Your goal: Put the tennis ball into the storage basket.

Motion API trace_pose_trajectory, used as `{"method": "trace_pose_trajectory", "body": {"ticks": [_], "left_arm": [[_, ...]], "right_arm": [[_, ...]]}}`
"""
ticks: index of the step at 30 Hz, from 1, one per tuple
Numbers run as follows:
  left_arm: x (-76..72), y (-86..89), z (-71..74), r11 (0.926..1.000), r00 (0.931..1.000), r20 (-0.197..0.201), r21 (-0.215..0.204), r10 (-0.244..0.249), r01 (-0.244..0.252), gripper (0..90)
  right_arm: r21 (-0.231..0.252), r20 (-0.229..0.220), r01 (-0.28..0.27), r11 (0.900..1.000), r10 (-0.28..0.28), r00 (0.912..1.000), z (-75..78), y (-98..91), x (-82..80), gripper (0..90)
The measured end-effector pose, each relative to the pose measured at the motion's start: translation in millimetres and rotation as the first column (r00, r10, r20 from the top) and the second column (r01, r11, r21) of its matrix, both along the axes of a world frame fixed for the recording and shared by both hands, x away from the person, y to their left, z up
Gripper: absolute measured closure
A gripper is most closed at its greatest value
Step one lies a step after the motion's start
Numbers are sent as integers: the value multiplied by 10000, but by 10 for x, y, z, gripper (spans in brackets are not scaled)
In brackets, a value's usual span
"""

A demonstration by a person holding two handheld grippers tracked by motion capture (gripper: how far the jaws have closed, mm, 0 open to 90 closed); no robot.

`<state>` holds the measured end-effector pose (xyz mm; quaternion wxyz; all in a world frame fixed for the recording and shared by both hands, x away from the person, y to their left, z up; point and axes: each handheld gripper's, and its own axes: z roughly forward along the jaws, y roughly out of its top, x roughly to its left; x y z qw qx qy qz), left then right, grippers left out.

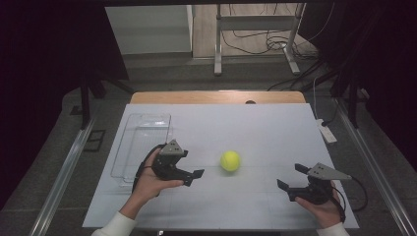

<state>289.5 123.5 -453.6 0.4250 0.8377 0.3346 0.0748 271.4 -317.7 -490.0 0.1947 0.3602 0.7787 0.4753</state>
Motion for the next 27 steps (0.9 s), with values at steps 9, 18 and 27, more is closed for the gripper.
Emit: {"method": "trace_pose_trajectory", "body": {"ticks": [9,18,27], "left_arm": [[41,-84,6,10000,9999,-57,9,-96,97,94],[64,-140,32,9999,9999,-13,-52,-141,141,90],[103,-209,29,9998,9998,-36,16,-206,206,89]], "right_arm": [[-9,-24,-5,10000,5,10000,-9,0,6,93],[-5,-18,5,10000,-5,10000,-10,-3,6,93],[-26,-22,28,10000,-28,10000,-11,-5,6,93]]}}
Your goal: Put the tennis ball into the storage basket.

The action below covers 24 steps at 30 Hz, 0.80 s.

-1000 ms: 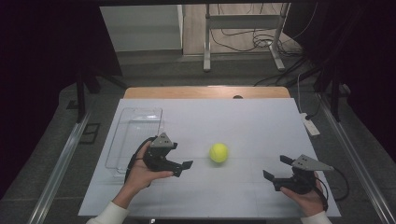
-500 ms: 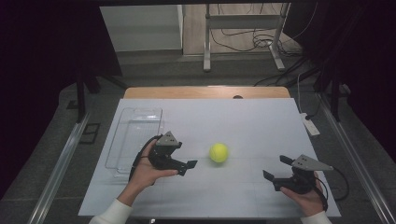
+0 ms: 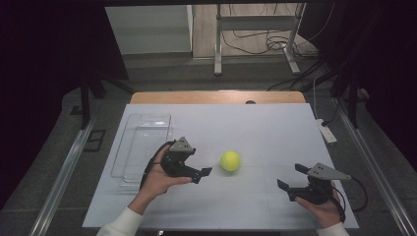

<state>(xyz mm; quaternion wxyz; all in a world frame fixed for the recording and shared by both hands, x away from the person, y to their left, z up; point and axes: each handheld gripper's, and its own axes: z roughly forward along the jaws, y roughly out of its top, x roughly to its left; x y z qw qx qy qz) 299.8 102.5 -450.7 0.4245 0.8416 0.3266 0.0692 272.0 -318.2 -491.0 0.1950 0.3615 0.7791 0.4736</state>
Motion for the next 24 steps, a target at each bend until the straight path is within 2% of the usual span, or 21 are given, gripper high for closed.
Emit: {"method": "trace_pose_trajectory", "body": {"ticks": [10,24], "left_arm": [[113,-144,59,9999,9999,-48,-22,-137,137,84],[308,-356,63,9994,9992,-306,243,-240,248,79]], "right_arm": [[-11,-8,11,10000,-11,10000,-4,-2,-1,93],[-26,5,24,10000,-24,10000,-4,-7,-2,93]]}}
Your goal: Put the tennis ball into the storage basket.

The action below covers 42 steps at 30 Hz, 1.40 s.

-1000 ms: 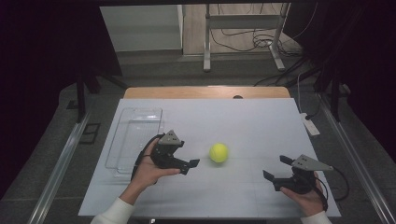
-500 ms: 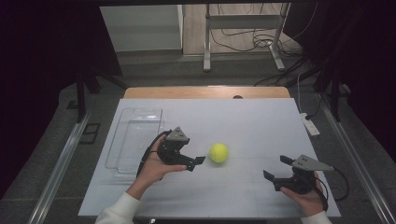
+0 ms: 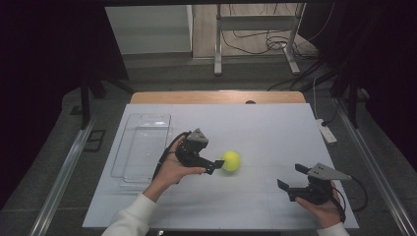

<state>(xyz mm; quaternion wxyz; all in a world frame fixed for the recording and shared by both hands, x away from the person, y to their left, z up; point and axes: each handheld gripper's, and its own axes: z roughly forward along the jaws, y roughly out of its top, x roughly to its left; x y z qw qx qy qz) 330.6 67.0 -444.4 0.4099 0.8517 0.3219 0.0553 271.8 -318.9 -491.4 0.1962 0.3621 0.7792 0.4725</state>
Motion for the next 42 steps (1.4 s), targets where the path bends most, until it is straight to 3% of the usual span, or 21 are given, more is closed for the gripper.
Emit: {"method": "trace_pose_trajectory", "body": {"ticks": [26,42], "left_arm": [[203,-242,-24,9978,9990,-325,578,-298,317,70],[370,-406,-140,9938,9956,-860,1010,-368,455,55]], "right_arm": [[10,-32,-15,10000,15,10000,-8,-6,7,93],[23,-47,-22,10000,22,10000,-12,-7,11,93]]}}
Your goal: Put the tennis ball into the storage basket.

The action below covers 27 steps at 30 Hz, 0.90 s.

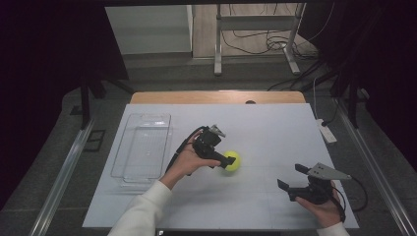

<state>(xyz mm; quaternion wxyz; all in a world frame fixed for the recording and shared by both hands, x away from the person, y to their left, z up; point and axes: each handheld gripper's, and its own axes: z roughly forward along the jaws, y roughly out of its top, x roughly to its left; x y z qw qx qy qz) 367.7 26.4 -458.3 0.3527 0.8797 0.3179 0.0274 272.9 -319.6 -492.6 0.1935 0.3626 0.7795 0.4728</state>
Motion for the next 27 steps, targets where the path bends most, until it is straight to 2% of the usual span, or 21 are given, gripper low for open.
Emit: {"method": "trace_pose_trajectory", "body": {"ticks": [21,27], "left_arm": [[122,-215,-123,9974,9989,-393,662,-266,291,39],[144,-287,-204,9938,9980,-517,1030,-378,429,37]], "right_arm": [[46,0,-5,10000,5,10000,2,-2,-3,93],[53,16,8,10000,-8,10000,4,-5,-4,93]]}}
